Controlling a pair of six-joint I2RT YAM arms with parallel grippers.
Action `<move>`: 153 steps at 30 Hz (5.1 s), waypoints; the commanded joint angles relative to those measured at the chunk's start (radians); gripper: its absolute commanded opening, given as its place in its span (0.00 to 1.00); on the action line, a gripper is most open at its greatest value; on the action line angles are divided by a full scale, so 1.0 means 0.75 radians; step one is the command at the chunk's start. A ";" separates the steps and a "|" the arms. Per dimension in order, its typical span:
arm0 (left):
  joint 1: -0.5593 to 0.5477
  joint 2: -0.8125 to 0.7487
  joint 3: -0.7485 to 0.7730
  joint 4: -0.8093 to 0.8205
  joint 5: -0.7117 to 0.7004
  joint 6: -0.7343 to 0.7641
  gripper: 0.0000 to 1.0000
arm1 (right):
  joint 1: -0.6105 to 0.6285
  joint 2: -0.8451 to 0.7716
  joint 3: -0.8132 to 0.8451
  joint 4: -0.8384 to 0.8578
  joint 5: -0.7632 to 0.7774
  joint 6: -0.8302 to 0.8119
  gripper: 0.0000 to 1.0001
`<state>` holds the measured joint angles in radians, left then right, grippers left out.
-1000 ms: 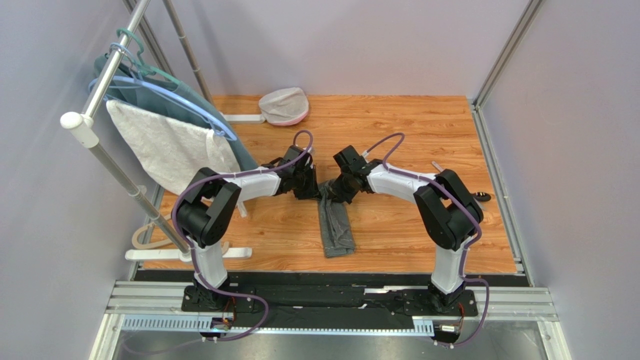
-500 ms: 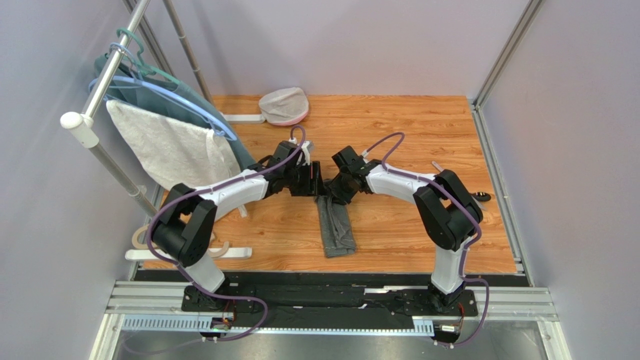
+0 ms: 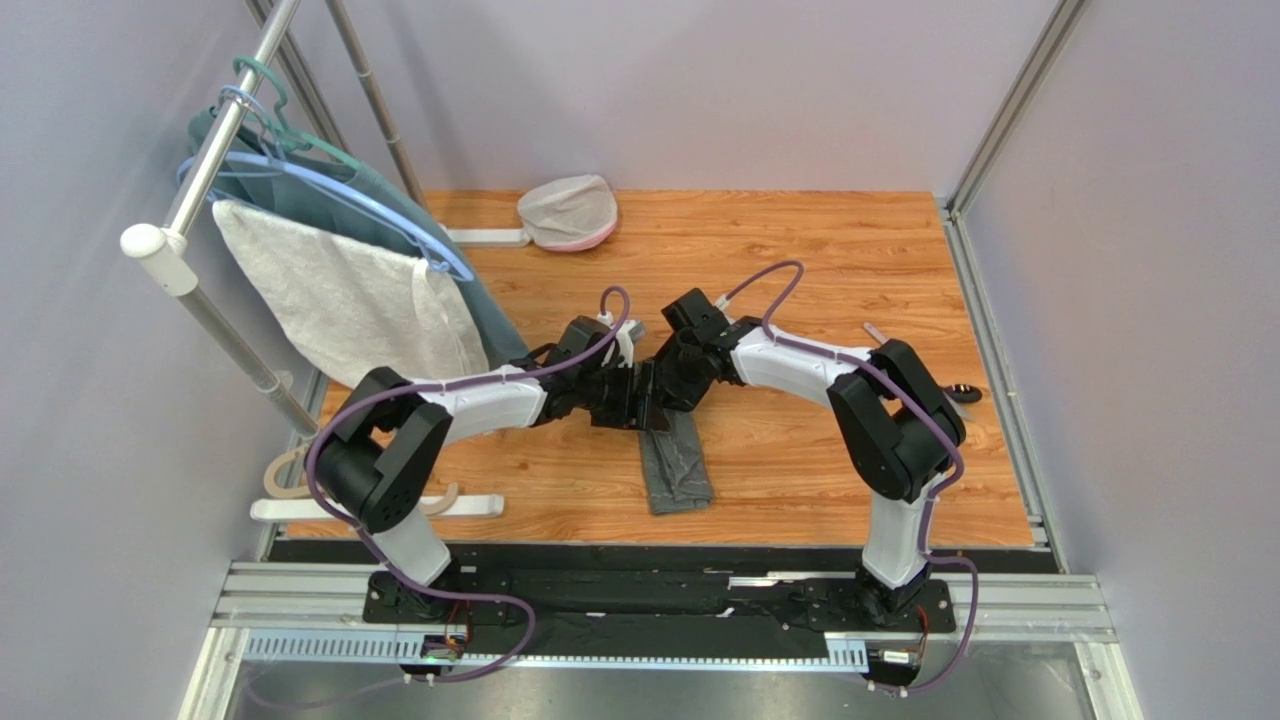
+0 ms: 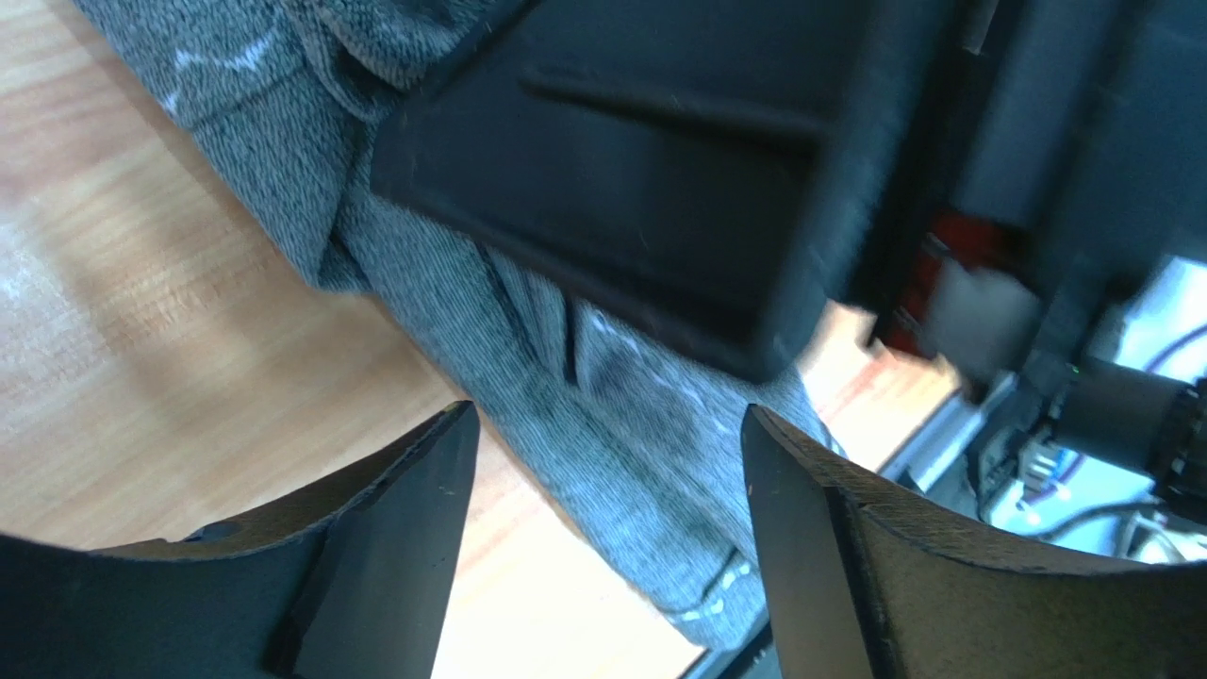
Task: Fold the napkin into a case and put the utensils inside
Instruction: Stuff the top corner of the smaller-rectangle-folded napkin into the folded napkin.
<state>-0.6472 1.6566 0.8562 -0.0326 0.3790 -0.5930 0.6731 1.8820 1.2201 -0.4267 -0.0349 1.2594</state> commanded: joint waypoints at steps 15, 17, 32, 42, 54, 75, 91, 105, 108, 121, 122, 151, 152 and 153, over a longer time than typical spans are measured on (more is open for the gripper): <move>0.004 0.019 -0.129 0.035 -0.301 -0.160 0.13 | 0.002 -0.051 0.151 -0.129 -0.082 -0.452 0.71; 0.004 0.010 -0.158 0.078 -0.303 -0.169 0.10 | -0.022 -0.071 0.134 -0.133 -0.117 -0.487 0.72; 0.004 0.035 -0.195 0.134 -0.291 -0.187 0.04 | -0.065 -0.139 0.046 -0.092 -0.191 -0.767 0.73; 0.006 0.037 -0.203 0.152 -0.264 -0.187 0.03 | -0.063 -0.004 0.112 0.004 -0.162 -0.789 0.52; 0.006 0.039 -0.203 0.164 -0.250 -0.191 0.03 | -0.006 0.062 0.275 -0.032 -0.097 -0.875 0.07; 0.004 0.017 -0.229 0.176 -0.250 -0.205 0.02 | 0.015 0.115 0.265 0.148 -0.099 -0.965 0.35; 0.004 0.008 -0.236 0.189 -0.244 -0.216 0.02 | 0.062 0.196 0.320 0.099 0.120 -1.035 0.33; 0.004 0.004 -0.238 0.181 -0.235 -0.212 0.01 | 0.070 0.207 0.355 0.084 0.274 -1.060 0.04; 0.004 -0.014 -0.244 0.178 -0.235 -0.203 0.02 | 0.068 0.166 0.345 0.072 0.282 -1.068 0.00; 0.067 -0.315 -0.109 -0.089 -0.378 -0.138 0.43 | 0.025 -0.051 0.144 0.148 0.157 -1.029 0.00; 0.073 -0.299 -0.076 -0.108 -0.405 -0.118 0.42 | 0.019 -0.053 0.136 0.150 0.141 -1.023 0.00; -0.008 0.239 0.394 -0.169 -0.669 0.265 0.18 | -0.024 -0.055 0.103 0.209 -0.099 -0.898 0.00; -0.008 0.231 0.396 -0.175 -0.671 0.259 0.15 | -0.024 -0.055 0.103 0.207 -0.101 -0.898 0.00; -0.010 0.227 0.390 -0.171 -0.669 0.255 0.13 | -0.024 -0.055 0.101 0.205 -0.105 -0.900 0.00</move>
<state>-0.6521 1.8297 1.1091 -0.1555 -0.0849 -0.3977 0.6582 1.8725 1.2964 -0.3134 -0.0917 0.5766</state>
